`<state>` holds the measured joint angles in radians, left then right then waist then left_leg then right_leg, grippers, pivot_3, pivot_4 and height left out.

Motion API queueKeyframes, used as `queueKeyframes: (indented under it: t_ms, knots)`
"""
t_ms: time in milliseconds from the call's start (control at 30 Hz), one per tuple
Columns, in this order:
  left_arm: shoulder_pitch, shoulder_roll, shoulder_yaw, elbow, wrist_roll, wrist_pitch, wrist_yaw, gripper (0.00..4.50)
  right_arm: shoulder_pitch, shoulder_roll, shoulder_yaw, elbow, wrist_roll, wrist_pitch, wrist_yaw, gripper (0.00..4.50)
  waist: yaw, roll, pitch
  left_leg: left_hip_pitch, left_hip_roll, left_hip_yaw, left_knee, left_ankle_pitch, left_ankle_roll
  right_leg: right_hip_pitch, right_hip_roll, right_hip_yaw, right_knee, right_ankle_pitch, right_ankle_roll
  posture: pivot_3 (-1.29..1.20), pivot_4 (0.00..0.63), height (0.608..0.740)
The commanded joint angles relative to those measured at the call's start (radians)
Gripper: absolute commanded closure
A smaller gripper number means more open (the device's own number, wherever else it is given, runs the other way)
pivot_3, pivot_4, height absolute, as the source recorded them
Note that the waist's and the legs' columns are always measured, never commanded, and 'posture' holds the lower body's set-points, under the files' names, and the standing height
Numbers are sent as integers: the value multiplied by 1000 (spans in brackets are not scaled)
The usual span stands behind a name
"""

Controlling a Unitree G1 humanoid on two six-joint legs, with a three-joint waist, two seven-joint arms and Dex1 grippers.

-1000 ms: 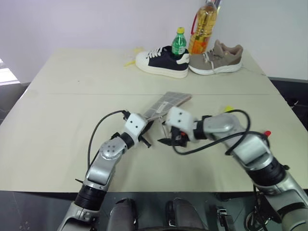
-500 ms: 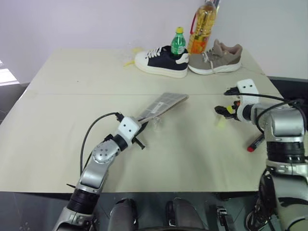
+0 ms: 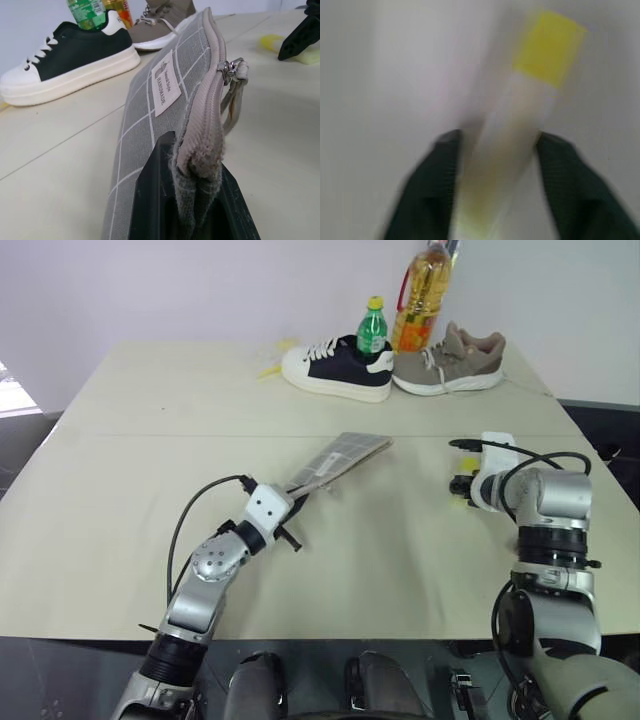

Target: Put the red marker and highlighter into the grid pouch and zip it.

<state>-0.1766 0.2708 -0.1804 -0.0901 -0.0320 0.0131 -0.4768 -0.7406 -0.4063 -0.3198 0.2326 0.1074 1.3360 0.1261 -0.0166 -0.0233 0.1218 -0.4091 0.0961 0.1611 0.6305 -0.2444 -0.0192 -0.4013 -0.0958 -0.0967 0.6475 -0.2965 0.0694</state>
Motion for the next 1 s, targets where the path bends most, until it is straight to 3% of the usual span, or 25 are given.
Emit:
queueKeyframes:
  t_ms: [33,167,267,367,1000]
  knots:
    - [-1,-1,25,-37,-16,-12,5,4500,-14,1,-10,-22,15,-57,1,3661,0,0,0,0,0,0,0,0,0,0,0,0,0,0,0,0,150,705]
    - [-1,-1,55,-48,-55,6,-1,4500,64,-141,262,-164,-31,-322,203,3661,-2,2,1,0,0,0,0,0,0,0,0,0,0,0,0,0,150,705]
    - [4,9,70,-55,-72,14,-7,4500,139,-305,450,-271,-132,-667,375,3661,-1,3,2,0,0,0,-1,0,0,0,0,0,0,0,1,0,150,705]
    - [9,13,81,-59,-88,20,-15,4500,181,-379,499,-339,-137,-851,493,3661,-3,3,2,1,-1,0,-1,0,0,0,0,0,-1,-1,2,0,150,705]
    - [6,18,85,-55,-87,28,-15,4500,177,-319,473,-438,-98,-829,618,3661,3,2,2,2,0,-1,0,0,0,2,0,0,-1,-1,1,0,150,705]
